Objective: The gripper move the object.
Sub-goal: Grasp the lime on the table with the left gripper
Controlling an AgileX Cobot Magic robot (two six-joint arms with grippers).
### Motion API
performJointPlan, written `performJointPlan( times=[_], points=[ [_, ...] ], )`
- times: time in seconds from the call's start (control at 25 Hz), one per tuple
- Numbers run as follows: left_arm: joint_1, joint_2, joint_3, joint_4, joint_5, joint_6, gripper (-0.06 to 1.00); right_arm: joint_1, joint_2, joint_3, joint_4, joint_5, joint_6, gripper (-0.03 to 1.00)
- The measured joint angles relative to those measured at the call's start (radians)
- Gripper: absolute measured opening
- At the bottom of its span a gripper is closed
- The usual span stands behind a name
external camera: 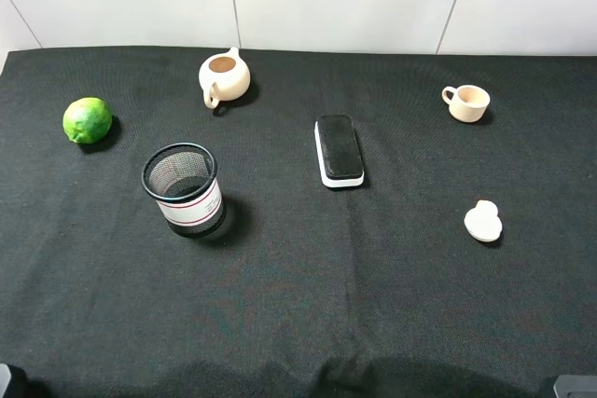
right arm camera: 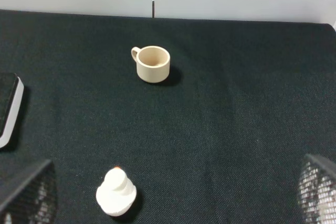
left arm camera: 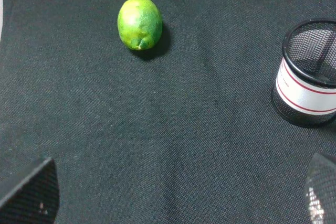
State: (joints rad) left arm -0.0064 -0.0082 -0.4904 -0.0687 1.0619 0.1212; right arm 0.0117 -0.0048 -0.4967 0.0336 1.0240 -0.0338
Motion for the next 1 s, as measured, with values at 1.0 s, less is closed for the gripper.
performJointPlan(
  times=[1.0],
  points=[
    [0.0,0.349,-0.142,0.017,-0.077,-0.02,0.99,0.0,0.0,0.0,0.0,0.0,0.0,0.69]
  ],
)
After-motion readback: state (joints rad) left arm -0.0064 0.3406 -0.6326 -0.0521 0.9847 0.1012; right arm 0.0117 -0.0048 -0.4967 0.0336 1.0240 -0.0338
